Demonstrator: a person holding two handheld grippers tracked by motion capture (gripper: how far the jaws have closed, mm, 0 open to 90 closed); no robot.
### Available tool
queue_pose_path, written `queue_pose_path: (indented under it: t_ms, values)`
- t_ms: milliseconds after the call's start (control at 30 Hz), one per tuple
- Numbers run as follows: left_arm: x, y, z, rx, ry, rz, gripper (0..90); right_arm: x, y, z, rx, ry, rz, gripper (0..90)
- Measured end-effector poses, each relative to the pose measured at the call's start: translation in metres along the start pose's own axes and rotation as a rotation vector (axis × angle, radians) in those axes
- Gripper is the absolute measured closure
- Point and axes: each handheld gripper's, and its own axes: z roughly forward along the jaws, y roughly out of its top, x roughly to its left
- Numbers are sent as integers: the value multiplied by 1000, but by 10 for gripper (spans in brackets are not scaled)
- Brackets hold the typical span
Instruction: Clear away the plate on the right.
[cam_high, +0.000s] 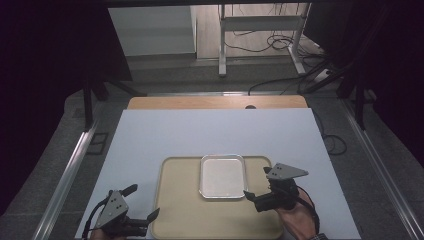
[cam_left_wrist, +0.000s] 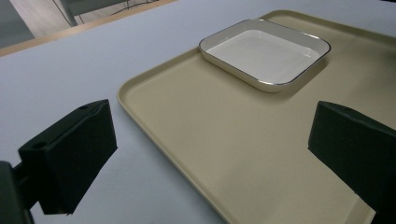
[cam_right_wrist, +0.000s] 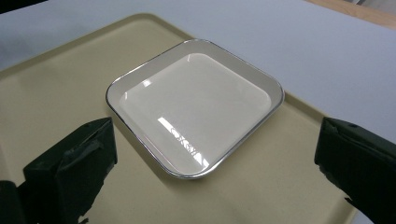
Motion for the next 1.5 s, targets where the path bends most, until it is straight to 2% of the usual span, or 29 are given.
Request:
queue_pose_path:
  t_ms: [233,367,533,733,967,1233,1500]
  values:
    - [0,0,0,-1,-1,-2,5,-4,-2,-8,7,4,27,0]
    - [0,0,0,0,-1,-2,6,-5,-3,-15,-8,-41,22,0]
    - [0,0,0,0,-1,-1,6,-10,-8,-21,-3,-53,30,0]
    - [1,0,0,-1,-2,-3,6,-13,-11,-31,-11,-91,26,0]
    - [1,0,0,-1,-2,-5,6,-15,-14,-41,-26,-114,9,0]
    - [1,0,0,0,-3,-7,6,-15,-18,-50,-39,-139,12,0]
    - [1,0,0,-2,-3,-10,6,-14,-25,-56,-40,-143,20,0]
